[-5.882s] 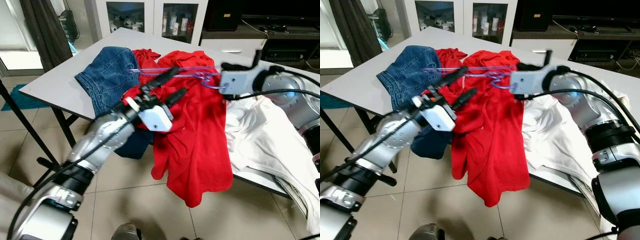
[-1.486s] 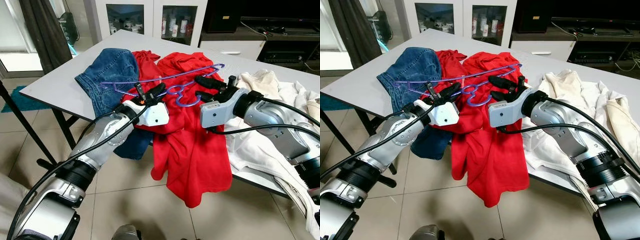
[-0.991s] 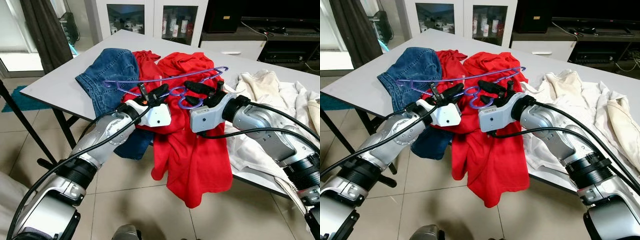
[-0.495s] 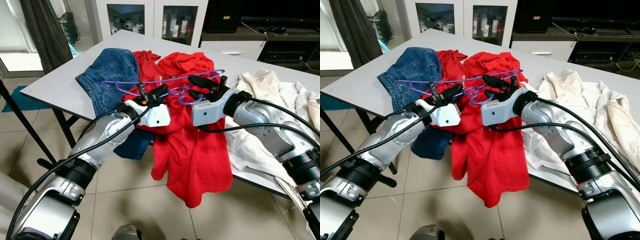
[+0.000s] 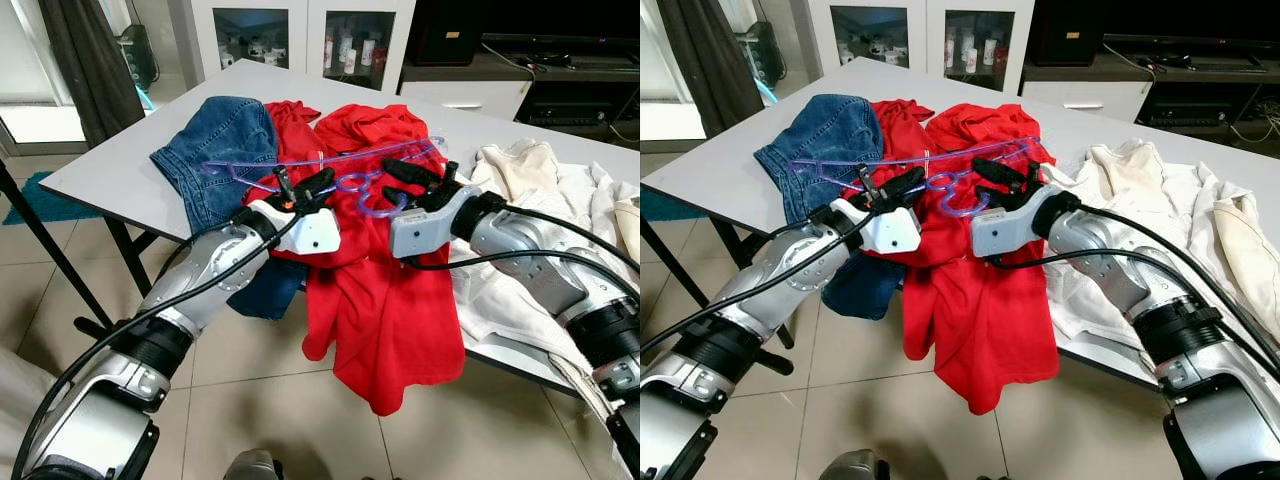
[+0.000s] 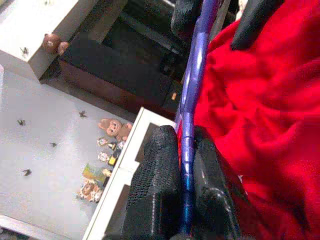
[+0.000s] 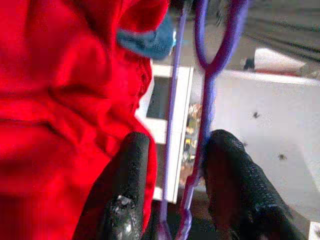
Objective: Hang hanger
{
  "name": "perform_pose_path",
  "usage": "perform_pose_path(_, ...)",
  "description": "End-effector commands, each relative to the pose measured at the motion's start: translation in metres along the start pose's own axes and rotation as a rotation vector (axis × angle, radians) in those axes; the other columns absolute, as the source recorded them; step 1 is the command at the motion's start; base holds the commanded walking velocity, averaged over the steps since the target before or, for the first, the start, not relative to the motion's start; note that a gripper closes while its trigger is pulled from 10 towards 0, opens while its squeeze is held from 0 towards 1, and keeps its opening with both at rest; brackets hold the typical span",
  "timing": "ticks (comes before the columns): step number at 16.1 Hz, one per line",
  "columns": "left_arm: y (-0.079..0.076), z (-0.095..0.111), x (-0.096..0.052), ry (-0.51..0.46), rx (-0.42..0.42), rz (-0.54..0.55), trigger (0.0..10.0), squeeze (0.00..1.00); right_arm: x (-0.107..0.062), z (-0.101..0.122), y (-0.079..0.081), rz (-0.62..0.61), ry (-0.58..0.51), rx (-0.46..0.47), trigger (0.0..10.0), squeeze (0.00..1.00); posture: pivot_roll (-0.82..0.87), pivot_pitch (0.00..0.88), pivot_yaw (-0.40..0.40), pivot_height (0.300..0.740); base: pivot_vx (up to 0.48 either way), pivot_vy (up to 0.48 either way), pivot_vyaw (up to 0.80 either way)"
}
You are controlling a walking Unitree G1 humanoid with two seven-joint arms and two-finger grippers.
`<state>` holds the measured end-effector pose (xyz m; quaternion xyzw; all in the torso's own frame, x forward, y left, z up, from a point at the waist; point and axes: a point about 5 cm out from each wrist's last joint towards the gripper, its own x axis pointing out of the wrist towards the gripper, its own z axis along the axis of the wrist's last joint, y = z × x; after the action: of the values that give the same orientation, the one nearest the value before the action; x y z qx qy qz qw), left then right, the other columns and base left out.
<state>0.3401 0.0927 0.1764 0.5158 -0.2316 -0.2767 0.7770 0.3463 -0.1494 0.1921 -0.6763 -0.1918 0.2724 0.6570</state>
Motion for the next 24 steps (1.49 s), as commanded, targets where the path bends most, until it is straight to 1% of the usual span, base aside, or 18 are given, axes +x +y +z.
perform_pose_path(1,0.001,0.004,0.001,-0.023,0.018,0.002,10.0,0.00,-0.002,-0.004,-0.009,-0.018,-0.008,-0.024,10.0,0.00,0.23,0.000,-0.018,0.740,0.000,0.000,0.00)
perform_pose_path(3,0.001,0.003,0.000,-0.020,0.019,0.003,10.0,0.00,-0.005,-0.005,-0.014,-0.043,-0.029,-0.016,10.0,0.00,0.23,0.000,-0.017,0.740,0.000,0.000,0.00)
perform_pose_path(6,0.000,0.004,0.000,-0.022,0.019,0.002,10.0,0.00,-0.007,-0.008,-0.016,-0.050,-0.031,-0.025,10.0,0.00,0.22,0.000,-0.015,0.740,0.000,0.000,0.00)
perform_pose_path(10,0.001,0.006,0.002,-0.040,0.030,0.001,10.0,0.00,-0.004,-0.013,-0.011,-0.043,-0.014,-0.055,10.0,0.00,0.22,0.000,-0.012,0.740,0.000,0.000,0.00)
perform_pose_path(13,0.000,0.006,0.001,-0.045,0.040,-0.005,10.0,0.00,-0.002,-0.019,-0.010,-0.037,0.002,-0.071,10.0,0.00,0.23,0.000,-0.011,0.740,0.000,0.000,0.00)
perform_pose_path(18,0.001,0.007,0.001,-0.055,0.044,-0.003,10.0,0.00,0.007,-0.012,-0.011,-0.037,-0.033,-0.079,10.0,0.00,0.23,0.000,-0.011,0.740,0.000,0.000,0.00)
perform_pose_path(20,0.001,0.007,0.001,-0.056,0.043,-0.002,10.0,0.00,0.007,-0.011,-0.011,-0.038,-0.040,-0.076,10.0,0.00,0.23,0.000,-0.013,0.740,0.000,0.000,0.00)
perform_pose_path(21,0.000,0.007,0.001,-0.056,0.043,-0.002,10.0,0.00,0.007,-0.012,-0.011,-0.037,-0.043,-0.074,9.8,0.00,0.23,0.000,-0.014,0.740,0.000,0.000,0.00)
perform_pose_path(23,0.000,0.008,0.001,-0.055,0.041,0.000,10.0,0.00,0.006,-0.012,-0.011,-0.032,-0.047,-0.072,2.6,0.00,0.23,0.000,-0.015,0.740,0.000,0.000,0.00)
perform_pose_path(24,0.000,0.008,0.002,-0.055,0.039,0.002,10.0,0.00,0.006,-0.012,-0.010,-0.027,-0.050,-0.070,0.0,0.00,0.23,0.000,-0.015,0.740,0.000,0.000,0.00)
